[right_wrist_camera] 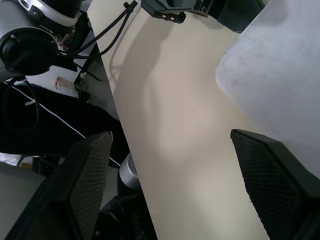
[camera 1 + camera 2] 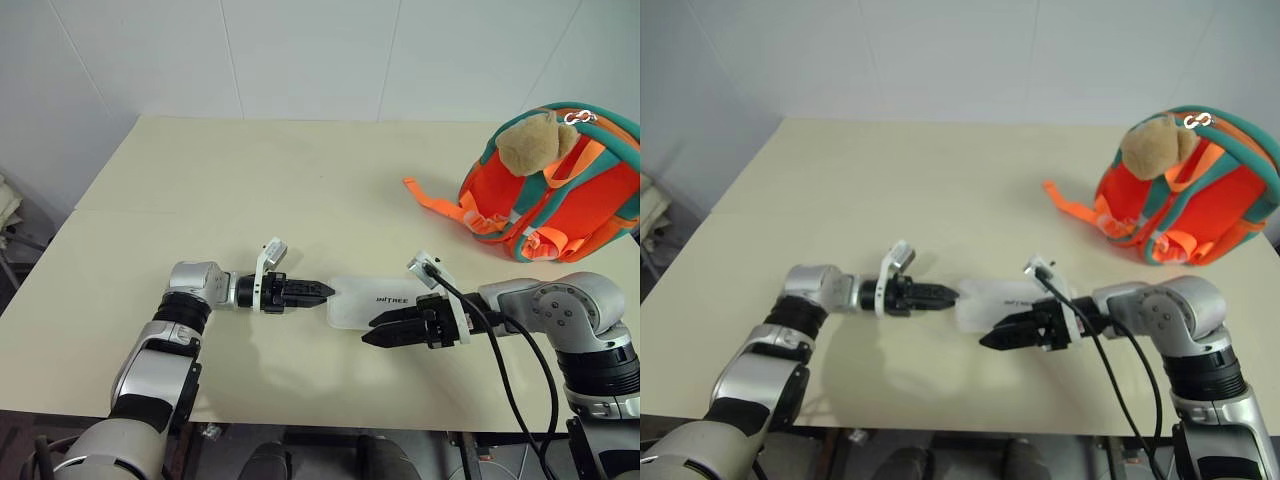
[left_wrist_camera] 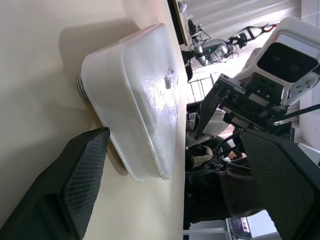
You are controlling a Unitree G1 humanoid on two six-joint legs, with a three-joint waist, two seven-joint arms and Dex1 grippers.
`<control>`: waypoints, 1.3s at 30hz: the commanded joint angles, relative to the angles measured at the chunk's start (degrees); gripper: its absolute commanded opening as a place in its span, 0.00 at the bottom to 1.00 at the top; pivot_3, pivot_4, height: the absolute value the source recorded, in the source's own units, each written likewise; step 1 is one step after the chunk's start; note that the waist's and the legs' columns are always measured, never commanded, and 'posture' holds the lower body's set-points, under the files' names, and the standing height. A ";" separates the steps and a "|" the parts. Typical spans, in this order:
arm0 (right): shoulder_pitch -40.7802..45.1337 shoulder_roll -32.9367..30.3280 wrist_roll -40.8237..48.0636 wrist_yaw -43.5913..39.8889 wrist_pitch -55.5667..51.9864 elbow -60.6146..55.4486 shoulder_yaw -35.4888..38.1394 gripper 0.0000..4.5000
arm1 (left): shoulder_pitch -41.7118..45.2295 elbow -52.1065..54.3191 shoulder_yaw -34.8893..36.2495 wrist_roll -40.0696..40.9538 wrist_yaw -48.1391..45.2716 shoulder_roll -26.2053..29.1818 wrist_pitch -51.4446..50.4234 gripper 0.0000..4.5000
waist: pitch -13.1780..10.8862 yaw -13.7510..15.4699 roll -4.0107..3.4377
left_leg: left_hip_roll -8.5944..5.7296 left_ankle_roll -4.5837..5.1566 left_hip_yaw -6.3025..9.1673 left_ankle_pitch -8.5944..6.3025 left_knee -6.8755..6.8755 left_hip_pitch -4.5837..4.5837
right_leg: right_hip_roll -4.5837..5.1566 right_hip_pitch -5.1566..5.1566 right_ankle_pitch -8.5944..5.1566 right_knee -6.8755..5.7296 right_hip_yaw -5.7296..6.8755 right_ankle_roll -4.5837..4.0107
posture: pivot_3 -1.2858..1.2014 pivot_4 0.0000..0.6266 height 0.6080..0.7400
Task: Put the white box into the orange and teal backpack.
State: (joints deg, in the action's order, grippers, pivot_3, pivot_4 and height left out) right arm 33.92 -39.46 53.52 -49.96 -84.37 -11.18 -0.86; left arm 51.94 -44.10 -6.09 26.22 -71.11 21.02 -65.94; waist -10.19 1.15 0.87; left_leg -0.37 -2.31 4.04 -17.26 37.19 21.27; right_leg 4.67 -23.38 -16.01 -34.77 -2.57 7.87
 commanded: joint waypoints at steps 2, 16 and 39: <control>3.01 -2.40 2.58 -0.40 -1.03 -1.59 4.28 1.00 | -1.55 0.12 -1.15 -2.66 3.97 0.74 -0.13 0.99 | 0.00 -0.04 0.00 | 0.00 -0.01 0.00 0.01 0.00 -0.02 | 0.00 0.00 0.01 -0.01 0.00 -0.02 | 0.52 0.24 1.00; 0.68 -17.20 -5.37 -5.18 6.93 8.61 3.10 1.00 | -4.45 8.89 -2.36 -1.10 5.90 1.82 -4.85 0.99 | 0.00 -1.09 0.00 | 0.04 0.01 -0.13 -0.02 -0.15 0.07 | 0.00 -0.04 0.02 0.35 0.00 -0.03 | 0.52 0.24 1.00; 5.13 -13.92 -19.30 -13.55 16.32 21.79 -6.56 1.00 | -5.35 12.33 -0.31 -0.01 9.43 2.47 -7.53 0.99 | 0.00 -1.39 0.00 | 0.05 -0.01 -0.13 0.00 -0.11 0.02 | -0.02 -0.04 0.03 0.24 0.00 -0.01 | 0.52 0.24 1.00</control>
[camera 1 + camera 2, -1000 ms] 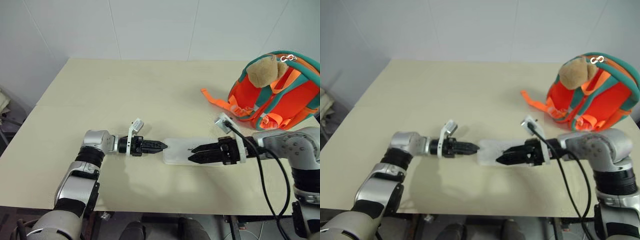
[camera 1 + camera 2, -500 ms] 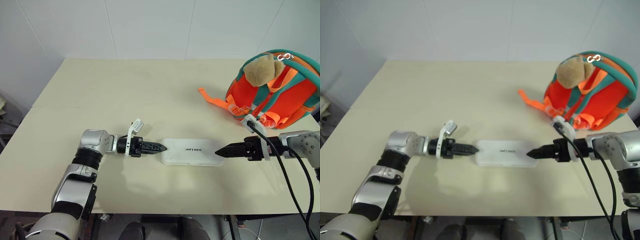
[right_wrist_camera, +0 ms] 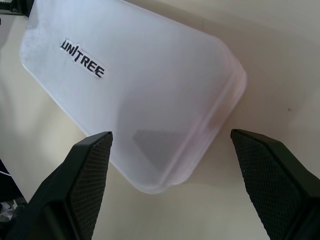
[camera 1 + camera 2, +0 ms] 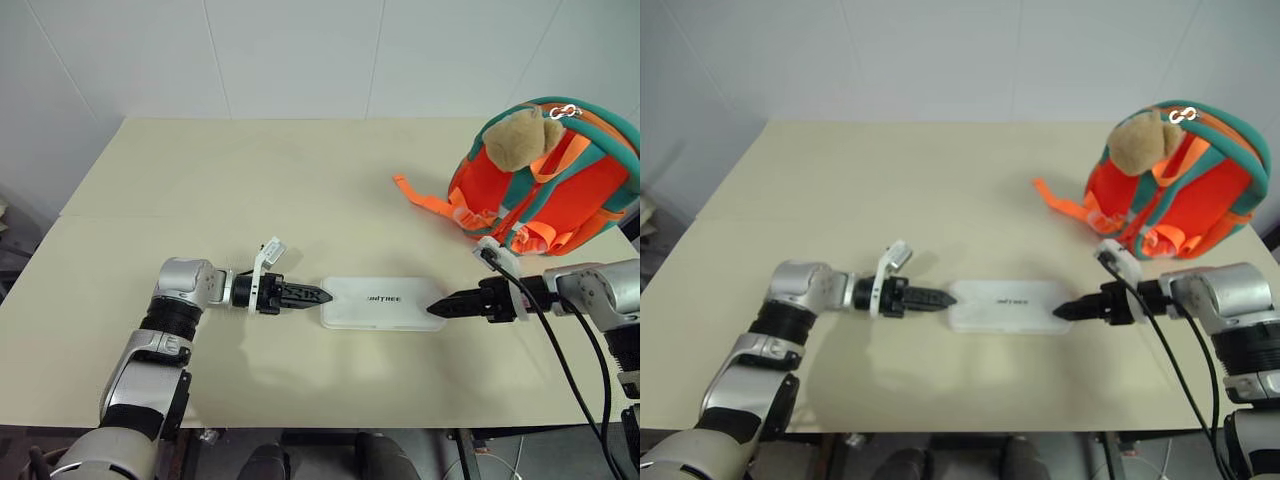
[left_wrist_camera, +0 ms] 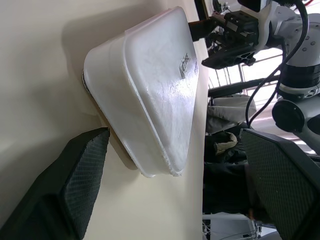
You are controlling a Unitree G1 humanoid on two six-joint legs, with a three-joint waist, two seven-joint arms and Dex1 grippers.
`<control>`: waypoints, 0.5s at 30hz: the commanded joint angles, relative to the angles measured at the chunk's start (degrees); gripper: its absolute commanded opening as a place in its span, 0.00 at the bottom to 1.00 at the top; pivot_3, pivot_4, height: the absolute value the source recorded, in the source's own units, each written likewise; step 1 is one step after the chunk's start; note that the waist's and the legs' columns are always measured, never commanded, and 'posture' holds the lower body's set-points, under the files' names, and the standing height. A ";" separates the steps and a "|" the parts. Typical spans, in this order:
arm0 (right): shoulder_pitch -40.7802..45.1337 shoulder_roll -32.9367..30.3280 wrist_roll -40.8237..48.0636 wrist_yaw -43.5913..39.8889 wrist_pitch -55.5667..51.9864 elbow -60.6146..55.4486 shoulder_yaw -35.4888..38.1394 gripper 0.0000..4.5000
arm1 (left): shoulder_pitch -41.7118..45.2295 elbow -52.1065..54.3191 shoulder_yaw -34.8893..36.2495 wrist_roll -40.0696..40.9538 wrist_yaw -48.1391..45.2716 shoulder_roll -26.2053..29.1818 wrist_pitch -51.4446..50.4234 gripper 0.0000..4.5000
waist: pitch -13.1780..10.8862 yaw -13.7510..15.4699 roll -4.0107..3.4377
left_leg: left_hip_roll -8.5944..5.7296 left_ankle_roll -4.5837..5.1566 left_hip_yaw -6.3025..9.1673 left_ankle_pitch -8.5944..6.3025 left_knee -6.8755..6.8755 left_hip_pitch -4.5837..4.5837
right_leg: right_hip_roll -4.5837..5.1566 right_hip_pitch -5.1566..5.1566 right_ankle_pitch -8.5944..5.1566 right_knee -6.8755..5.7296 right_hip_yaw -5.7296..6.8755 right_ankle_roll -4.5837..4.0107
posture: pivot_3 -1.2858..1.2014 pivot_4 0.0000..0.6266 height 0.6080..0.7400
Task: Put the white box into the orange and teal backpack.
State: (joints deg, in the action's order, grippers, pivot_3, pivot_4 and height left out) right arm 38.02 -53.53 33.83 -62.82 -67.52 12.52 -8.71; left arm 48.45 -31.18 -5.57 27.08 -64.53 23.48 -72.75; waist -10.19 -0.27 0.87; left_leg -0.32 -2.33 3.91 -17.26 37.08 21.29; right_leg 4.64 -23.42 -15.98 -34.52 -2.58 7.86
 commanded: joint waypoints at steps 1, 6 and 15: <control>0.86 0.28 0.60 -0.56 -0.85 -2.46 1.46 1.00 | -1.91 -0.67 -0.82 -0.78 3.01 -0.33 -0.78 0.99 | 0.00 0.04 0.00 | 0.00 0.00 0.00 0.00 0.00 0.00 | 0.00 0.00 0.00 0.00 0.00 0.00 | 0.52 0.24 1.00; 0.05 1.00 1.46 -0.16 -2.00 -4.75 2.20 1.00 | -1.63 -1.20 -0.72 0.34 3.28 -2.75 -2.20 0.99 | 0.00 0.22 0.00 | 0.00 0.00 0.01 0.00 0.01 0.00 | 0.00 0.01 0.00 0.00 0.00 0.00 | 0.52 0.24 1.00; -1.50 2.45 2.14 0.33 -2.39 -7.17 3.28 1.00 | -0.15 -3.65 -1.65 0.14 2.90 -4.72 -1.37 0.99 | 0.00 0.56 0.00 | -0.04 -0.01 0.01 0.00 0.01 0.04 | 0.04 0.03 0.01 0.10 0.01 0.02 | 0.52 0.24 1.00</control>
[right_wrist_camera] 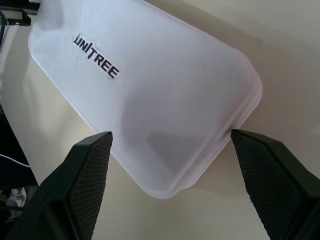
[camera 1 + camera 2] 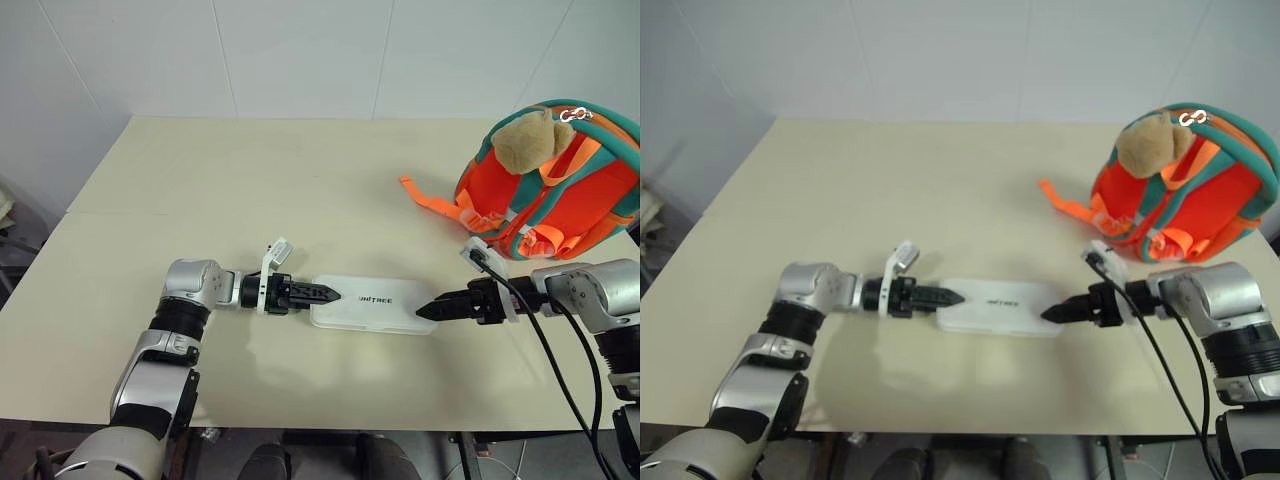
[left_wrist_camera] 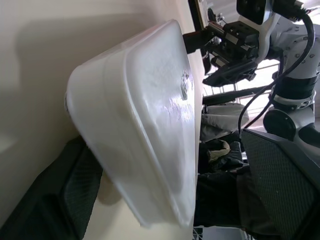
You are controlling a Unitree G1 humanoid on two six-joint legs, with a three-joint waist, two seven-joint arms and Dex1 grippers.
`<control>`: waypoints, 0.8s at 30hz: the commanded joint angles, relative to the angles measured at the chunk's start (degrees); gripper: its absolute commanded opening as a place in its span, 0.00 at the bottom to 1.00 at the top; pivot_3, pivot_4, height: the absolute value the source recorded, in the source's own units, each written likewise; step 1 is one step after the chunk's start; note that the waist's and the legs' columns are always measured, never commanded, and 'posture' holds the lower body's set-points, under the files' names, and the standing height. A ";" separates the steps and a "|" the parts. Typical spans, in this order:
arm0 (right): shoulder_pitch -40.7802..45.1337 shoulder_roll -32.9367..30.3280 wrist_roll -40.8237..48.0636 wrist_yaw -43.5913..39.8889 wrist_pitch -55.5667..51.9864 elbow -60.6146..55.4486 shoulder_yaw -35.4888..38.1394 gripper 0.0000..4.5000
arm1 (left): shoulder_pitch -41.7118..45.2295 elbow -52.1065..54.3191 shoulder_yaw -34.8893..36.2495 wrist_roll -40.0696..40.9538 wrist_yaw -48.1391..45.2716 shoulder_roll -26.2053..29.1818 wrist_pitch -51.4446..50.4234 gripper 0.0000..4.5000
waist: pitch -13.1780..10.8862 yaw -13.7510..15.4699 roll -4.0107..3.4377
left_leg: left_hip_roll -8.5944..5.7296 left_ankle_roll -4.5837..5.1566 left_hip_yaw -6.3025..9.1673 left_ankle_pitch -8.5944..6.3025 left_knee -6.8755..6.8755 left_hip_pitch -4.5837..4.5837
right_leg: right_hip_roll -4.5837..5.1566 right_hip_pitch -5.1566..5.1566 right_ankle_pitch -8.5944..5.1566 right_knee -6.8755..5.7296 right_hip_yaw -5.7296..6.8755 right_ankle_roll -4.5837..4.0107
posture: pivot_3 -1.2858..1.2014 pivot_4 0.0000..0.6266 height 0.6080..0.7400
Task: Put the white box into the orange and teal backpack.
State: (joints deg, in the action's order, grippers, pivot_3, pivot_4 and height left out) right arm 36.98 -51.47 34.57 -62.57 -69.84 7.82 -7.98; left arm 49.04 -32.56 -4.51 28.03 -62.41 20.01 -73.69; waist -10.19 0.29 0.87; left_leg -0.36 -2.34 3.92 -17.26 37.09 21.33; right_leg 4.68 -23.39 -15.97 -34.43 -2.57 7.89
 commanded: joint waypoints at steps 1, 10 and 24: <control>-0.66 0.59 1.54 0.24 -0.24 -2.91 2.74 1.00 | -0.51 -2.39 -2.80 -0.74 0.53 -1.27 -0.46 0.99 | 0.00 -0.01 0.00 | 0.00 0.00 0.00 0.00 0.00 0.00 | 0.00 0.00 0.00 0.00 0.00 0.00 | 0.52 0.24 1.00; -2.36 2.07 3.62 0.94 -1.01 -7.96 4.80 1.00 | 0.98 -3.99 -6.55 -0.61 -4.11 -0.44 -0.55 0.99 | 0.00 -0.33 0.00 | 0.01 0.00 0.00 -0.01 -0.05 0.01 | -0.01 -0.02 -0.01 0.01 0.01 0.01 | 0.52 0.24 1.00; -5.11 3.09 5.08 3.50 -2.74 -11.29 7.96 1.00 | 1.50 -5.03 -8.30 -1.75 -5.71 -0.66 1.15 0.99 | 0.00 -0.30 0.00 | 0.02 0.01 0.00 -0.02 -0.01 0.06 | -0.01 -0.04 -0.02 0.06 0.00 0.02 | 0.52 0.24 1.00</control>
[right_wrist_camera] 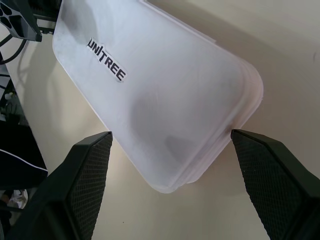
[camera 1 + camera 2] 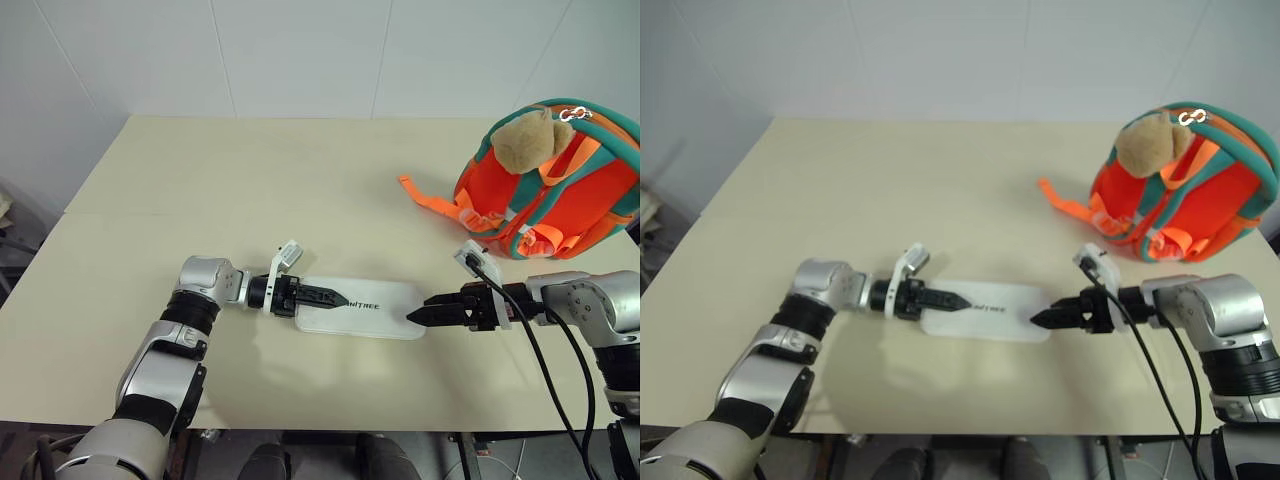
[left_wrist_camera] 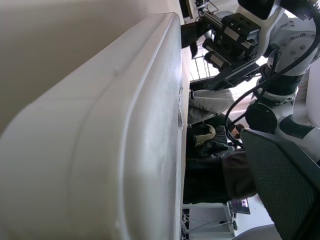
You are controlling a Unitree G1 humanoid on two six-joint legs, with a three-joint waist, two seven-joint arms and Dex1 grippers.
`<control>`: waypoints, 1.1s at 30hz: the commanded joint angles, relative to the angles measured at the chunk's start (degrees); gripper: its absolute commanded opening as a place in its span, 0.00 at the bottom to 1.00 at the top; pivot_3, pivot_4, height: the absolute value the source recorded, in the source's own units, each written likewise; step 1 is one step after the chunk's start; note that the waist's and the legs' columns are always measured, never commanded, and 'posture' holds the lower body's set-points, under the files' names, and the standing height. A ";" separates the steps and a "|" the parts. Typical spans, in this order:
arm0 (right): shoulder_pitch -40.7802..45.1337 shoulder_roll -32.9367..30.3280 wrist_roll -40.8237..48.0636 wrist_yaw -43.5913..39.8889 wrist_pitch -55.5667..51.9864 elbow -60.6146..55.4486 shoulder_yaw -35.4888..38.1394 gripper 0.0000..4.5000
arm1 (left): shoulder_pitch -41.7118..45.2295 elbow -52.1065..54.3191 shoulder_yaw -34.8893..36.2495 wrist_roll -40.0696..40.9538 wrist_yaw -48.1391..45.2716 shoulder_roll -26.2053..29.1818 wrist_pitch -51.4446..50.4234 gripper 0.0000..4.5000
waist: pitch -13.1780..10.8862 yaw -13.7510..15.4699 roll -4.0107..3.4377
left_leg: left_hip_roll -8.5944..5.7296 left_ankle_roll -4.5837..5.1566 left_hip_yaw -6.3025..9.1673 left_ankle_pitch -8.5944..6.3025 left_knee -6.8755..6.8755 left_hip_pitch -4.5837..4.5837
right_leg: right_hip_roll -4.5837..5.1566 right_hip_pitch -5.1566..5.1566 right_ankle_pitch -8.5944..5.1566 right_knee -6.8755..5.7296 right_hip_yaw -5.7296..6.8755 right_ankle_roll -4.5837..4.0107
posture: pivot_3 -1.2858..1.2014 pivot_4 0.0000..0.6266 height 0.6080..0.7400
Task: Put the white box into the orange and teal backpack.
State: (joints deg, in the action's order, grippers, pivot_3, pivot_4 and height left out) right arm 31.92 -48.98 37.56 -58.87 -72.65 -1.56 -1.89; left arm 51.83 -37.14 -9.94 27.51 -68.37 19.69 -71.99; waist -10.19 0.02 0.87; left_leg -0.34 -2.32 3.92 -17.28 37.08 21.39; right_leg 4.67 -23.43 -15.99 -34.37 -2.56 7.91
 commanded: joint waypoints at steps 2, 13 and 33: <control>0.16 0.94 2.14 0.03 0.12 -1.79 1.75 1.00 | -2.14 1.17 -5.57 -2.09 -1.61 1.35 0.69 0.91 | 0.00 -0.09 0.00 | 0.00 0.00 0.00 0.00 -0.01 0.00 | 0.00 -0.01 0.00 -0.01 0.00 0.00 | 0.52 0.24 1.00; 0.51 2.83 1.92 1.00 0.55 -1.34 1.57 1.00 | -1.59 0.15 -6.66 -2.90 -4.22 4.40 3.54 0.28 | 0.00 -0.30 0.05 | 0.04 0.01 -0.05 -0.01 0.06 0.00 | -0.04 -0.02 0.00 -0.05 -0.03 -0.01 | 0.52 0.24 1.00; -11.72 1.74 2.48 10.82 8.35 -8.32 21.34 1.00 | -10.41 16.03 7.48 0.03 -6.85 10.31 27.36 0.28 | -0.04 0.11 0.07 | 0.07 -0.09 -0.05 0.00 -0.05 0.26 | -0.02 -0.29 0.03 -0.07 -0.04 -0.03 | 0.52 0.24 1.00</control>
State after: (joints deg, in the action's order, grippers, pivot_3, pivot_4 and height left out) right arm 20.66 -46.99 39.81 -49.77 -66.78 -7.33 14.79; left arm 41.71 -24.30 -4.34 26.90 -73.57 29.28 -48.27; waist -10.24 0.13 0.94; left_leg -0.27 -2.40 3.86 -17.29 37.04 21.65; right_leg 4.64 -23.71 -15.96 -34.31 -2.60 7.88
